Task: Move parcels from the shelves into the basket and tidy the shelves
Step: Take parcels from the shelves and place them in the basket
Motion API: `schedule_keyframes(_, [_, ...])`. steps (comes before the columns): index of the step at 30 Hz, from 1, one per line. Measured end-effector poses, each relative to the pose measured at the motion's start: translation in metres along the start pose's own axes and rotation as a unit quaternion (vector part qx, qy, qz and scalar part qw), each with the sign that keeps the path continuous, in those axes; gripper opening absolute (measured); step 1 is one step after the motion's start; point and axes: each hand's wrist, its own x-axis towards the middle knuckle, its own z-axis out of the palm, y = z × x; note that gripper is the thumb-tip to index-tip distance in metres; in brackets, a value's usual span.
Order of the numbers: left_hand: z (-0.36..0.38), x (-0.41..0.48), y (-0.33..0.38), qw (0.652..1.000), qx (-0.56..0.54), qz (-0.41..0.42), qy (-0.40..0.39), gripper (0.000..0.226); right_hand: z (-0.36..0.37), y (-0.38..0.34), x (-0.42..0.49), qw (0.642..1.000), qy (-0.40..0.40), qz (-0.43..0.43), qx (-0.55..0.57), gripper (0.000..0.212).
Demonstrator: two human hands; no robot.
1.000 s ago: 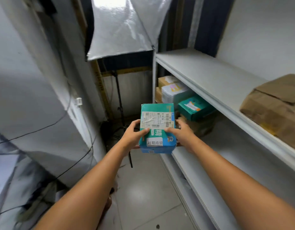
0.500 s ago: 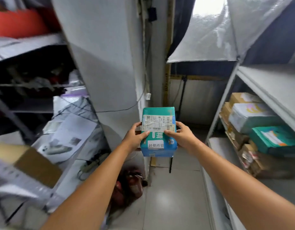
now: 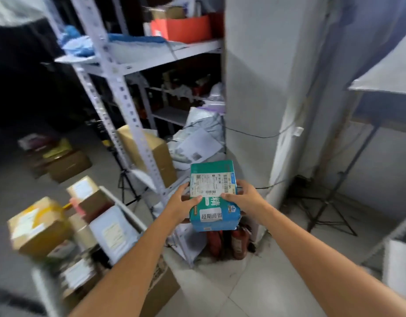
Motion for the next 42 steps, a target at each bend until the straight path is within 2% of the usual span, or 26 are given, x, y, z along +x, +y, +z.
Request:
schedule_keyframes(2, [-0.036, -0.016, -0.007, 0.999, 0.006, -0.005, 0.043, 0.068, 0.037, -0.007, 0.002, 0.999, -0.039, -0.011, -0.012, 0.042])
schedule_keyframes(5, [-0.089, -0.041, -0.019, 0.996, -0.002, -0.022, 0.092, 0.058, 0.097, -0.012, 0.009, 0.996, -0.087, -0.019, -0.015, 0.045])
schedule_keyframes(12, [-0.212, -0.065, -0.071, 0.982, -0.01, -0.043, 0.183, 0.06, 0.234, -0.023, 0.017, 0.978, -0.204, -0.025, -0.041, 0.042])
schedule_keyframes(16, [-0.278, -0.075, -0.096, 0.972, -0.046, -0.068, 0.218, 0.054, 0.314, -0.026, 0.029, 0.968, -0.237, -0.037, -0.079, 0.051])
schedule_keyframes(21, [-0.346, -0.073, -0.122, 0.96, -0.051, -0.082, 0.263, 0.061, 0.397, -0.032, 0.046, 0.956, -0.278, -0.04, -0.087, 0.043])
schedule_keyframes(31, [-0.427, -0.041, -0.176, 0.928, -0.12, -0.128, 0.33, 0.063, 0.518, -0.018, 0.114, 0.922, -0.362, -0.01, -0.134, 0.039])
schedule_keyframes(42, [-0.482, 0.015, -0.249, 0.891, -0.16, -0.199, 0.376, 0.063, 0.619, 0.027, 0.193, 0.889, -0.42, 0.029, -0.179, 0.049])
